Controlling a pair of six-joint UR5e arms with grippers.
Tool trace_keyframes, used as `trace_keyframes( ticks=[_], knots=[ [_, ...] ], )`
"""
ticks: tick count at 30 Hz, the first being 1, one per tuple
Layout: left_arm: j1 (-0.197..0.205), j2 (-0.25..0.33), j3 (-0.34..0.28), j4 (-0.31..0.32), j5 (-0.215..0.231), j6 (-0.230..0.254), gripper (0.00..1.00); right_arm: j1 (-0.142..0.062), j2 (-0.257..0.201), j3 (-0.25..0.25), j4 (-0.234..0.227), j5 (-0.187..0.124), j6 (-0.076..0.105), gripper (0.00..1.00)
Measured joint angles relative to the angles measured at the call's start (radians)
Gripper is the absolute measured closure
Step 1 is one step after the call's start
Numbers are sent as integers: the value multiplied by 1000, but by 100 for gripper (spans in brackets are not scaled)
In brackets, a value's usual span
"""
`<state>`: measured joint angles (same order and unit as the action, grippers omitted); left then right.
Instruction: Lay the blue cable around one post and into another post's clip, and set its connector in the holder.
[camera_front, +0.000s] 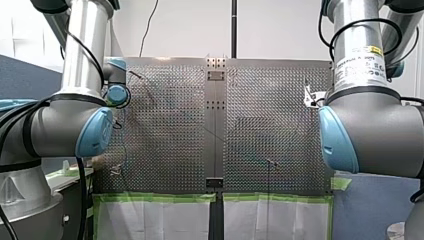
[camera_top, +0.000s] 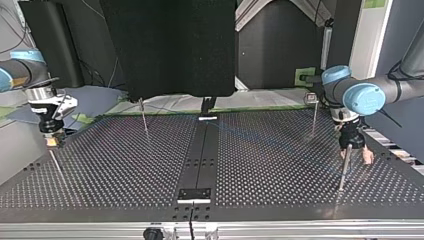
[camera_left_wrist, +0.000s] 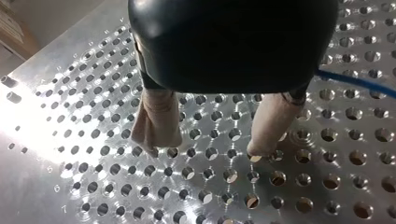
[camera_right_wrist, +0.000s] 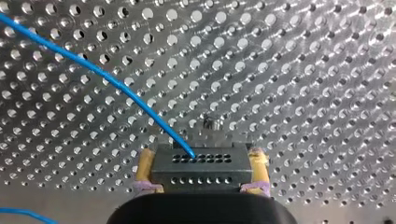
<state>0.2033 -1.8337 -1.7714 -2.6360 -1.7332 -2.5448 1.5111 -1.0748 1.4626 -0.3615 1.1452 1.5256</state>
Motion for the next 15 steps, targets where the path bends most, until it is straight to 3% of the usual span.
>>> trace_keyframes(
  ticks=[15],
  knots=[
    [1, 0, 0, 0, 1, 0, 1, -12, 1, 0, -32, -35, 29, 100]
  ],
)
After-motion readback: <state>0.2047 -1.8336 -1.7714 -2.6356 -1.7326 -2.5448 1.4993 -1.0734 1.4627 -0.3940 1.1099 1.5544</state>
